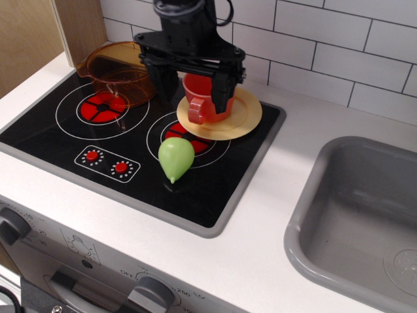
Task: Put cup on plate
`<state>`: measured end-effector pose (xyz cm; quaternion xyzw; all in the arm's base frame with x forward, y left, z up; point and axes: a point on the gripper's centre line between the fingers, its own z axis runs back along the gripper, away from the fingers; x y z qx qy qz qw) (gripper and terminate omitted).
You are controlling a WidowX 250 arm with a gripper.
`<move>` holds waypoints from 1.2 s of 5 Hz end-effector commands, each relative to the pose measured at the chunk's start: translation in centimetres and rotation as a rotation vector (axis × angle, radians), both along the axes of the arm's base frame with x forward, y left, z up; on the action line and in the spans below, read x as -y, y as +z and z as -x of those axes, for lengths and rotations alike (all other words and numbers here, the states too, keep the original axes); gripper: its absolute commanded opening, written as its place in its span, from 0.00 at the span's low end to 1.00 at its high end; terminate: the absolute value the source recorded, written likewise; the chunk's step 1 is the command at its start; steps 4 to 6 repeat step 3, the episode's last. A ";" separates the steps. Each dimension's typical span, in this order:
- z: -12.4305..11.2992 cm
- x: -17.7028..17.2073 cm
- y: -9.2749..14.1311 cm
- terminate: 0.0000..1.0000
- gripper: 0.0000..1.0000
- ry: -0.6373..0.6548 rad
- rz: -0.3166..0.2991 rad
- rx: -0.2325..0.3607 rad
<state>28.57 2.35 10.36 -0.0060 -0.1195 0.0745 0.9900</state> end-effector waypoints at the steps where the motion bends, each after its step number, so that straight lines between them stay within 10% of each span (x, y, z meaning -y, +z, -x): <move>1: 2.6 -1.1 1.9 0.00 1.00 -0.046 -0.020 0.024; 2: 2.6 -1.1 1.9 0.00 1.00 -0.046 -0.020 0.024; 3: 2.6 -1.1 1.9 1.00 1.00 -0.046 -0.020 0.024; 6: 2.6 -1.1 1.9 1.00 1.00 -0.046 -0.020 0.024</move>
